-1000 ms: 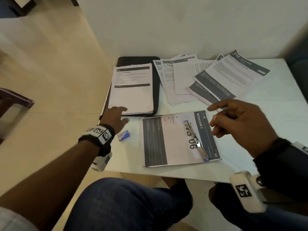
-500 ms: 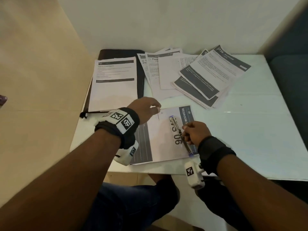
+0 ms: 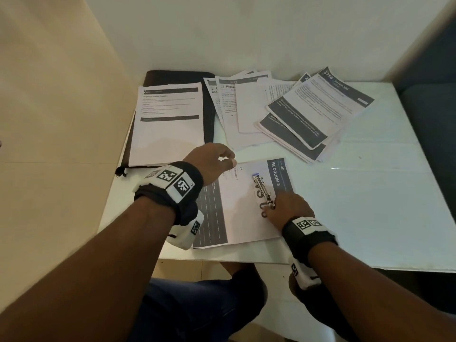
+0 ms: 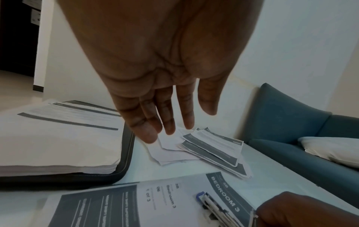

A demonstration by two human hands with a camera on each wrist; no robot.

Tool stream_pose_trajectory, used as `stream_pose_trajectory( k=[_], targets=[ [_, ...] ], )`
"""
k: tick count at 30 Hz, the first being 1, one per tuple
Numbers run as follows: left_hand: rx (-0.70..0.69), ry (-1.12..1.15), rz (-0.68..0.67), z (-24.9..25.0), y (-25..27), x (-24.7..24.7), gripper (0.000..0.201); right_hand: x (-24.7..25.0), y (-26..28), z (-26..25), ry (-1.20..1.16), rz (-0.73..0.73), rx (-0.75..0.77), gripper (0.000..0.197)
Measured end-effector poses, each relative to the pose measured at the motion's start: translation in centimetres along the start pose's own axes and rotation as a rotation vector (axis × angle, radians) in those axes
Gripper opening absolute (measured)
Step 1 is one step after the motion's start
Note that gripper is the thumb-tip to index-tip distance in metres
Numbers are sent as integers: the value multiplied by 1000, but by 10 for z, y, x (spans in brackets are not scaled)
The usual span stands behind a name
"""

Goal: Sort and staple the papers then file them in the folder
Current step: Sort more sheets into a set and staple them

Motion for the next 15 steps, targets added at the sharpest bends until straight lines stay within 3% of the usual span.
stream_pose_trajectory(
  k=[8, 12, 15],
  targets=[
    [39, 352, 174, 27, 24, 35, 39, 71, 17, -22, -98, 164, -21, 19],
    [169, 732, 311, 35, 52, 43, 33, 143, 43, -39, -240, 313, 30, 23],
    [249, 1179, 188, 66, 84, 28, 22, 198, 80, -50, -361, 430, 99, 27]
  ],
)
Point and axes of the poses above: each hand's wrist, its own y-axis away from the middle knuckle, its own x-axis out of the back of the hand, z = x × y, the point moved 8 cm from there along -y, towards the middle knuckle, and after that the axes turned 7 degrees about z, right-handed, at the moved point
